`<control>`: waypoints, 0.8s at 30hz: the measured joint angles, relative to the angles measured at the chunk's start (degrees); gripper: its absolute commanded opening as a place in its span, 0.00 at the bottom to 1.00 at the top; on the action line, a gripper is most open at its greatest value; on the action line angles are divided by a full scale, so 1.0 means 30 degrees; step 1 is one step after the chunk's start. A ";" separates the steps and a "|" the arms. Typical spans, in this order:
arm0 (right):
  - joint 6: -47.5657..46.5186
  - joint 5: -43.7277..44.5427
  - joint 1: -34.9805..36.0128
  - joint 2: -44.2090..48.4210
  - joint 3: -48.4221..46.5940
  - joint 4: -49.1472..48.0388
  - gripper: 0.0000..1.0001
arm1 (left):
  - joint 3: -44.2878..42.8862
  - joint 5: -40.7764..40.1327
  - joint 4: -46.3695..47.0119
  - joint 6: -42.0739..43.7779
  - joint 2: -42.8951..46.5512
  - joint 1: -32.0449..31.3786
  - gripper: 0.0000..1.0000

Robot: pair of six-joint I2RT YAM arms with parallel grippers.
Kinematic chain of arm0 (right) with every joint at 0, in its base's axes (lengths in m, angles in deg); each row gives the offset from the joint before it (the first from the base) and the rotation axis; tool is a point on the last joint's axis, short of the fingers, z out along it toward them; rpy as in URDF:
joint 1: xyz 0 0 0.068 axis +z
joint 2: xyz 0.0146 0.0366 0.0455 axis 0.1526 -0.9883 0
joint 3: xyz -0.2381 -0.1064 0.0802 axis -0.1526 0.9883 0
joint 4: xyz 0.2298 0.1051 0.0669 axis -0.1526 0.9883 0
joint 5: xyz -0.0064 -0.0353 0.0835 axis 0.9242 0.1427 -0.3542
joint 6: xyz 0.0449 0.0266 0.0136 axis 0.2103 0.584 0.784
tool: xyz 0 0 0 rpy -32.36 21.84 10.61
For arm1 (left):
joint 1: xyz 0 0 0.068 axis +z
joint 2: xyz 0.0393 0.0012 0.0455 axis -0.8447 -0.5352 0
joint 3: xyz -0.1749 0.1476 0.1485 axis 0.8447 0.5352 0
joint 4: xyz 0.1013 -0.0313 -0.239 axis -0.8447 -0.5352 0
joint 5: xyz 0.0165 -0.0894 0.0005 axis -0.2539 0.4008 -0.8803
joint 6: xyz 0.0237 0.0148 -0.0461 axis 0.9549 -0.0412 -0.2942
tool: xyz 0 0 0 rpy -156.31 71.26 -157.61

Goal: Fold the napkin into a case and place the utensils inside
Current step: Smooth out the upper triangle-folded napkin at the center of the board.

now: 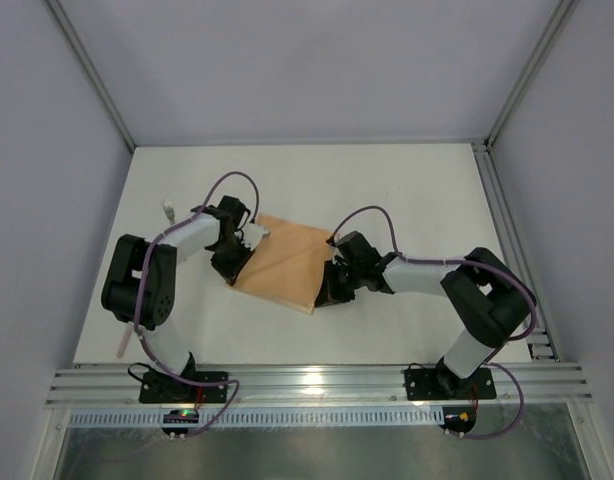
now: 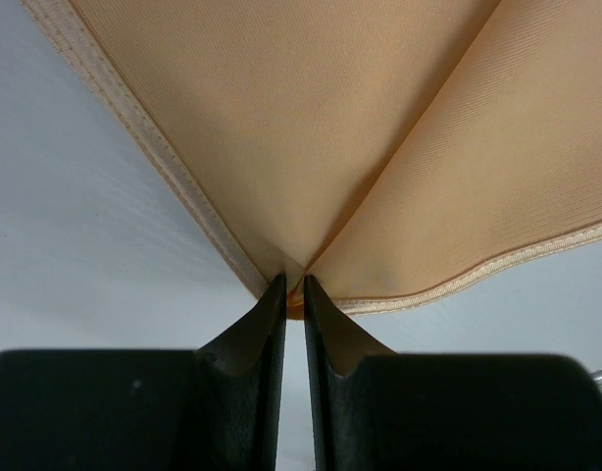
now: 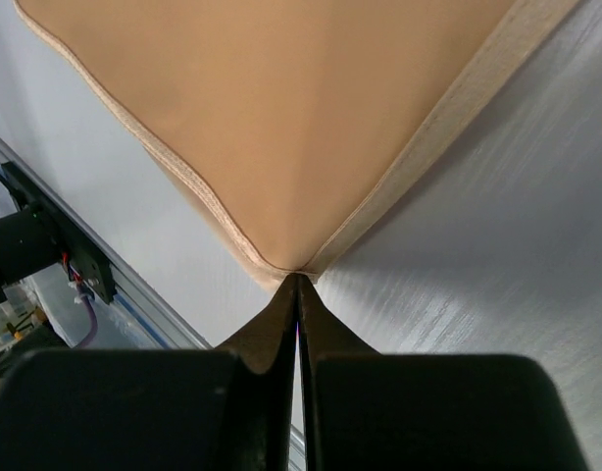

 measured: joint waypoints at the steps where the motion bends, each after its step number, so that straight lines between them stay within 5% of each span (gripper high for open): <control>1: -0.0095 -0.0138 0.0036 0.0029 0.0000 0.0022 0.03 | 0.0000 0.0102 -0.0007 -0.0007 0.0000 0.0087 0.14; 16: -0.0962 -0.1821 0.0197 0.0000 0.0066 -0.1020 0.03 | -0.0022 0.0998 -0.0284 -0.0357 0.0000 0.1071 0.14; 24: -0.1887 -0.1399 0.0262 0.0576 -0.0029 -0.0117 0.05 | -0.0168 0.1494 -0.0794 -0.0321 0.0160 0.1115 0.24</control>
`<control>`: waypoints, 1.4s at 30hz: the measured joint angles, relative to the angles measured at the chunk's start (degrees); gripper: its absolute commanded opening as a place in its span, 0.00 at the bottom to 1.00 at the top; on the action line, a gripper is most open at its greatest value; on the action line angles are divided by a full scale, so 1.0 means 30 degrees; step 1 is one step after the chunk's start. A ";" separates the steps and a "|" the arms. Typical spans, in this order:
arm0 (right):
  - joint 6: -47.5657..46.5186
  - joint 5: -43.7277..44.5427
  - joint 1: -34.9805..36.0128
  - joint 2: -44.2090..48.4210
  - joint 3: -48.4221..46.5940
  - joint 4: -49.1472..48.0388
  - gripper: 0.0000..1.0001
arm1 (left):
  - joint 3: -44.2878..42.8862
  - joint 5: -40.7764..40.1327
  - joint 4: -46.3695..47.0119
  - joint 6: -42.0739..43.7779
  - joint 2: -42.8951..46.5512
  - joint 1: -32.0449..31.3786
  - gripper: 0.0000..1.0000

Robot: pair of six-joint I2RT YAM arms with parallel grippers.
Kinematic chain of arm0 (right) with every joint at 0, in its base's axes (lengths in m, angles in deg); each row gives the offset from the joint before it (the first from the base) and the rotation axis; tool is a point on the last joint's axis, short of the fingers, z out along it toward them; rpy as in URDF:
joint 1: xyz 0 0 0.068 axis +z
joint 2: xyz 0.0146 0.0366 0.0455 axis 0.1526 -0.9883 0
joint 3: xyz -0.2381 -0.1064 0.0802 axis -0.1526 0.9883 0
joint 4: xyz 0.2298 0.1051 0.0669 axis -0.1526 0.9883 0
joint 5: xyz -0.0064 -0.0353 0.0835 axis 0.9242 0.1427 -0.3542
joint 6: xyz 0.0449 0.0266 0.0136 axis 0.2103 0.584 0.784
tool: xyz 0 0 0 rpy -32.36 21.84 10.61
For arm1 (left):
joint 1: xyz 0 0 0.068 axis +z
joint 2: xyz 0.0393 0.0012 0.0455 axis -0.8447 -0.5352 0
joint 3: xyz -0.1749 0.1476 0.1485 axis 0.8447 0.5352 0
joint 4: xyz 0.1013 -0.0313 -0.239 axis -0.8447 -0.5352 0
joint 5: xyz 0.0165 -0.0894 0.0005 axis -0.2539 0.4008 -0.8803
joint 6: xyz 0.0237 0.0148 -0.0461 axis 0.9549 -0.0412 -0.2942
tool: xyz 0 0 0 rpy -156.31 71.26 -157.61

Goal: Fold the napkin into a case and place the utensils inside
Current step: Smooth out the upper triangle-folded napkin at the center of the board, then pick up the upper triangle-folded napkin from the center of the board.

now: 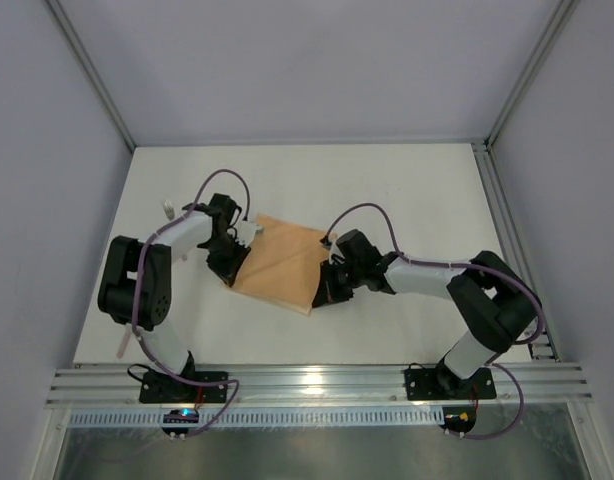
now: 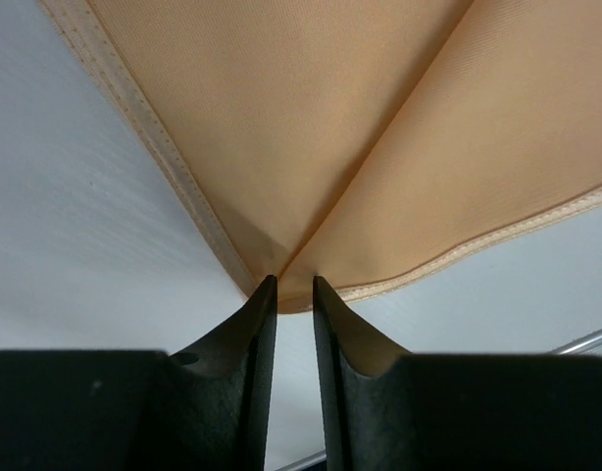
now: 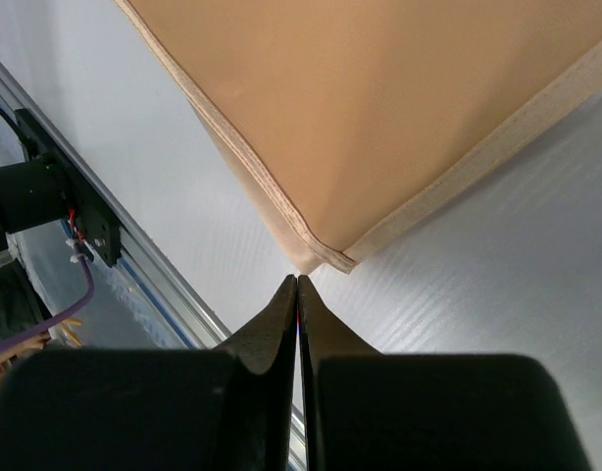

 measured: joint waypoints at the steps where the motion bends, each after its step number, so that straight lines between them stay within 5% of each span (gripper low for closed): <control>1: -0.0073 0.0073 0.0000 0.0153 -0.0146 0.0262 0.05 | -0.0058 0.0102 -0.0109 -0.0007 0.0153 0.0015 0.27; 10: -0.0226 0.1341 -0.0226 0.0270 -0.1931 0.1377 0.11 | -0.1035 0.0437 -0.0619 -0.0036 0.2018 0.0568 0.34; 14: -0.0168 0.2062 -0.0619 0.0270 -0.2047 0.2106 0.43 | -0.1071 0.0437 -0.0954 0.0007 0.2514 0.0801 0.40; 18: -0.0058 0.2732 -0.1574 0.0583 -0.2025 0.3024 0.63 | -0.1071 0.0532 -0.1428 0.0597 0.3089 0.0765 0.46; 27: -0.0335 0.2907 -0.5829 0.0109 -0.3606 0.3432 0.66 | -0.0459 0.0357 -0.1741 0.4561 0.6003 -0.2900 0.66; 36: -0.0627 0.2200 -0.6849 -0.3963 -0.6747 0.2616 0.65 | 0.1421 -0.0321 -0.1705 0.8386 0.5865 -0.7235 0.70; 42: -0.0750 0.1180 -0.7147 -0.6295 -0.8291 0.1894 0.63 | 0.1421 -0.0678 -0.0444 0.8553 0.4947 -0.8080 0.70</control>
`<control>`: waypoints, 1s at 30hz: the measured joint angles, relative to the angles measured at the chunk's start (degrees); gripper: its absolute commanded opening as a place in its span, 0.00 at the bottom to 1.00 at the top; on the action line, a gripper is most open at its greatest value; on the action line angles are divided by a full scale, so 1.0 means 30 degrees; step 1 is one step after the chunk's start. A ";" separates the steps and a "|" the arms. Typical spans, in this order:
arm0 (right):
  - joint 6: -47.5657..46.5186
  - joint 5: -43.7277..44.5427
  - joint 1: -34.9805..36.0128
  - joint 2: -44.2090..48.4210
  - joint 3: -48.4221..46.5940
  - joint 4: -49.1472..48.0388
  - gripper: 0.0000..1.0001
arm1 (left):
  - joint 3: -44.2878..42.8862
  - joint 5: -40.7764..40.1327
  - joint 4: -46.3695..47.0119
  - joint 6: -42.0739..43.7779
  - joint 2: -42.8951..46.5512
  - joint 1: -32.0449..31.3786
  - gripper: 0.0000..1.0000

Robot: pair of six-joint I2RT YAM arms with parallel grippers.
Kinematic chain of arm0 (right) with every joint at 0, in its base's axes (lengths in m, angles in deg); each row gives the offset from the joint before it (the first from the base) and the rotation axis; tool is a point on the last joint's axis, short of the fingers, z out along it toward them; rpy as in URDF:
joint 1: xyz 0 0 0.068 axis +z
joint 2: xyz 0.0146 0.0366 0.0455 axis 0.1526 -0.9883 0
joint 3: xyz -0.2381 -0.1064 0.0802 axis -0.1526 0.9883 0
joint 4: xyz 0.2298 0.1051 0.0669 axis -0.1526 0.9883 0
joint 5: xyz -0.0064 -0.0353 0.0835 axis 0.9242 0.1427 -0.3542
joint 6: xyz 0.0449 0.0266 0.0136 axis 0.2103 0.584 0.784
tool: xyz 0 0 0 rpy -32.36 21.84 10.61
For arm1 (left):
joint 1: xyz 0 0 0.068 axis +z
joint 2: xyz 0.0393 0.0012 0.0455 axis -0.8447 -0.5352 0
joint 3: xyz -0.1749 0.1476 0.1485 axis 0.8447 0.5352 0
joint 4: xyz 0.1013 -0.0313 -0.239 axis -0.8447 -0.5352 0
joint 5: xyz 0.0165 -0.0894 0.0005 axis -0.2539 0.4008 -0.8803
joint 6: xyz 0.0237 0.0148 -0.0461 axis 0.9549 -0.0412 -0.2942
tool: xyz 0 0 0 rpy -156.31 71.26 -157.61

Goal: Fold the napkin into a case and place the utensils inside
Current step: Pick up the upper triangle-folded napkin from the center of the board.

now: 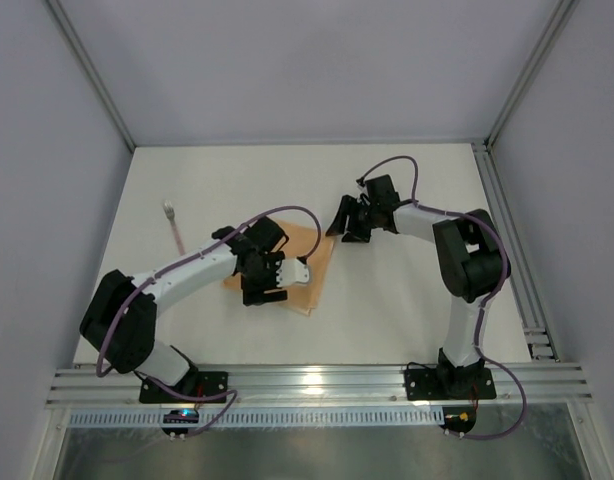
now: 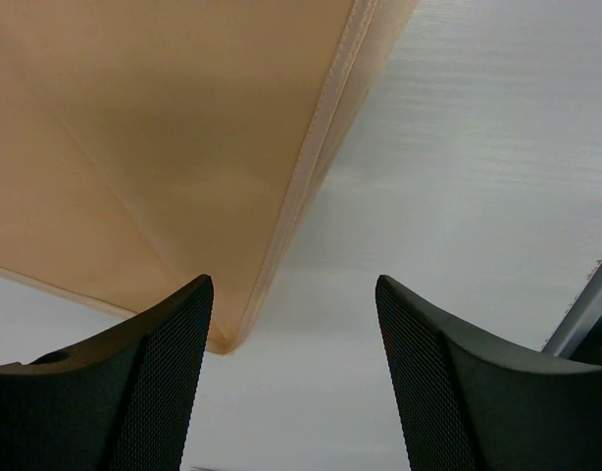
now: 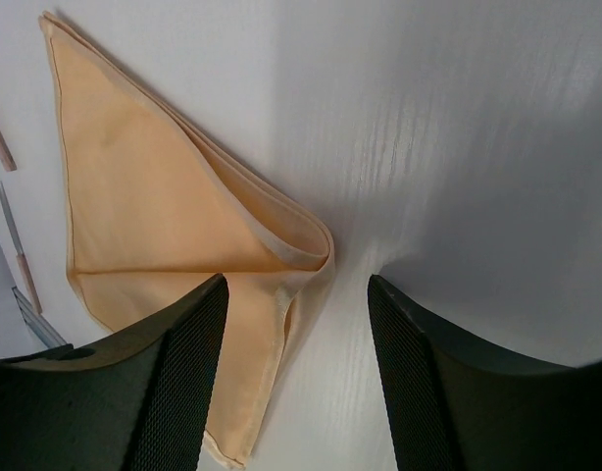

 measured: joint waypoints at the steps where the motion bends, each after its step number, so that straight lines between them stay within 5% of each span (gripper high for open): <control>1: -0.0029 -0.0087 0.0022 -0.0066 -0.0044 -0.0087 0.63 | 0.0007 -0.0036 0.0168 -0.0022 -0.0211 -0.0007 0.70; 5: -0.0080 -0.0459 0.0022 -0.0189 -0.0044 -0.0240 0.62 | 0.0270 -0.0335 0.0911 0.0073 -0.0794 -0.0007 0.77; 6: -0.0080 -0.0525 0.0022 -0.0204 -0.0044 -0.0270 0.62 | 0.0335 -0.0430 0.1049 0.0153 -0.0896 -0.0029 0.91; 10: -0.0080 -0.0627 0.0022 -0.0204 -0.0022 -0.0299 0.61 | 0.0525 -0.0969 0.1596 0.0918 -0.1326 -0.0357 0.91; 22: -0.0044 -0.0867 0.0022 0.0481 0.1158 -0.0794 0.61 | 0.1749 -0.2215 0.3359 0.2244 -0.2506 -0.1450 0.70; 30: -0.0087 -0.0933 0.0022 0.0058 0.0590 -0.0619 0.60 | 0.1887 -0.2900 0.3942 0.2506 -0.2594 -0.1486 0.43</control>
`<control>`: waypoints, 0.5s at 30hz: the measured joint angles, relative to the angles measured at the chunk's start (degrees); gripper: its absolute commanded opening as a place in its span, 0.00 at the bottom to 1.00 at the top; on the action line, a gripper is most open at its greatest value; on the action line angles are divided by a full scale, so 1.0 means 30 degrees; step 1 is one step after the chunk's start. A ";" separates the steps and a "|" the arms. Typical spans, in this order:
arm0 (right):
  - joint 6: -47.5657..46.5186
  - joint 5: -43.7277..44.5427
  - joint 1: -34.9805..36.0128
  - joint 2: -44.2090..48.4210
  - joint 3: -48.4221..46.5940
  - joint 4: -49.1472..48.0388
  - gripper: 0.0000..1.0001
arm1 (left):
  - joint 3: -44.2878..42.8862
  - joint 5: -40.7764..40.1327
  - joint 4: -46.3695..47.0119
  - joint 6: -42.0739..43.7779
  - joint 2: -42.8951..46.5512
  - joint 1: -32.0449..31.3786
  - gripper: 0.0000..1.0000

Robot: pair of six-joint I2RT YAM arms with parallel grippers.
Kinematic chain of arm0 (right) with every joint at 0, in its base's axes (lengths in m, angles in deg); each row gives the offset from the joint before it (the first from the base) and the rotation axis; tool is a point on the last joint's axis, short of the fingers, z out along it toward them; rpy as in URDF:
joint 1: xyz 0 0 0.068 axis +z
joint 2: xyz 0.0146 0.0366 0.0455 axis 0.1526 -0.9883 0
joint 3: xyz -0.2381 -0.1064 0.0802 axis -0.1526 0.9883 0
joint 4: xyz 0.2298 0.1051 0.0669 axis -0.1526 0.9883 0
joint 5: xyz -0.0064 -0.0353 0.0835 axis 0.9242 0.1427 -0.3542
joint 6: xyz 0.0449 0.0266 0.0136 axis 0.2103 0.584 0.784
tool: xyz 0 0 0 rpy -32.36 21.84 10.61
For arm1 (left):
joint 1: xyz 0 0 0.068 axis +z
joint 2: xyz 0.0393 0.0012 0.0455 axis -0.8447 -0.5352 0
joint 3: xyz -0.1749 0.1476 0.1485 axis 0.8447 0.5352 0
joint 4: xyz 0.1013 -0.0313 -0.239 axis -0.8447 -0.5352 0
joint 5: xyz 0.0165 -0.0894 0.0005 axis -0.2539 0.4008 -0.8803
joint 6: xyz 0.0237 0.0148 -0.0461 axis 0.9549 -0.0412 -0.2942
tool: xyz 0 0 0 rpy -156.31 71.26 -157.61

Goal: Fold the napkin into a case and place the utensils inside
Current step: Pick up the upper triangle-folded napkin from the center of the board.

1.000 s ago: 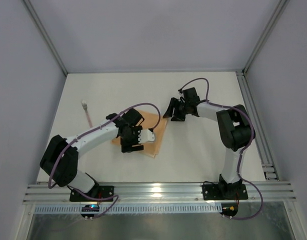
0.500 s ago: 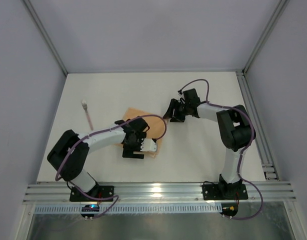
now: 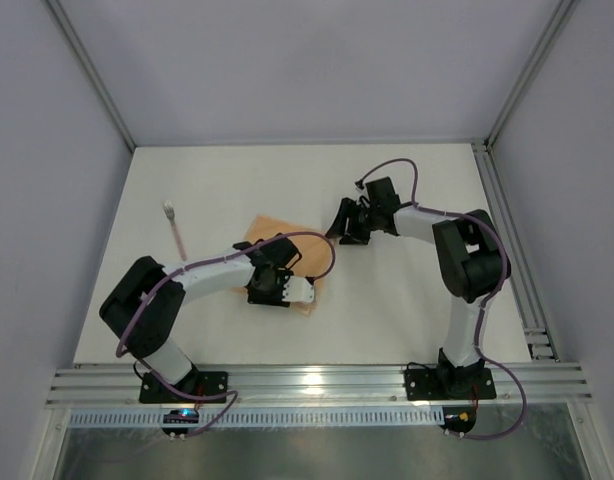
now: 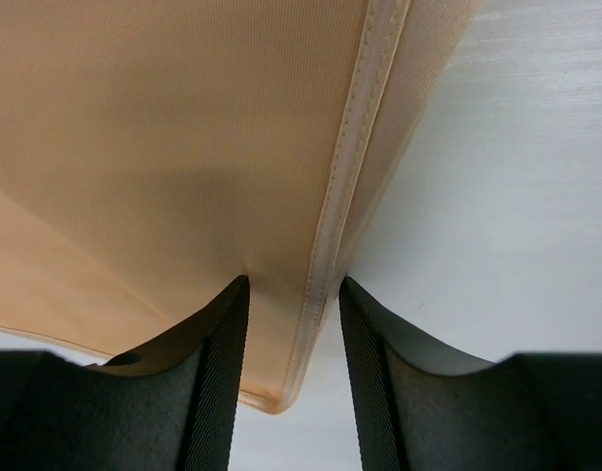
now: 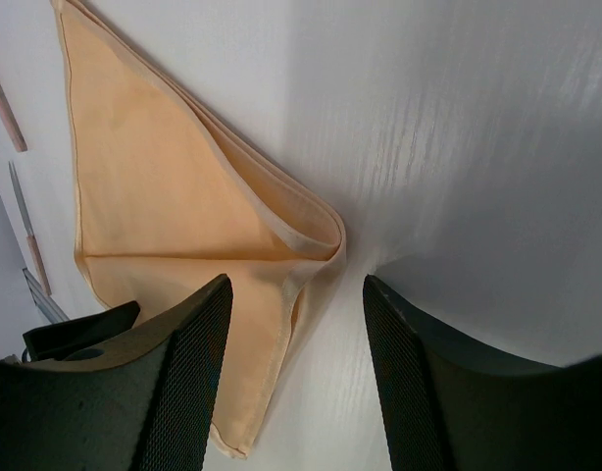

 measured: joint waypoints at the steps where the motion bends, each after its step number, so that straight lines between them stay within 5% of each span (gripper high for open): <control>1: 0.0000 -0.0073 0.0000 -0.0117 -0.0131 -0.0015 0.60 | 0.0022 -0.0109 0.0058 0.0029 -0.0007 0.0000 0.42; 15: 0.0270 -0.0954 0.0386 -0.1122 -0.0583 -0.1362 0.49 | 0.0277 -0.0874 0.0670 0.0801 -0.0007 0.0255 0.32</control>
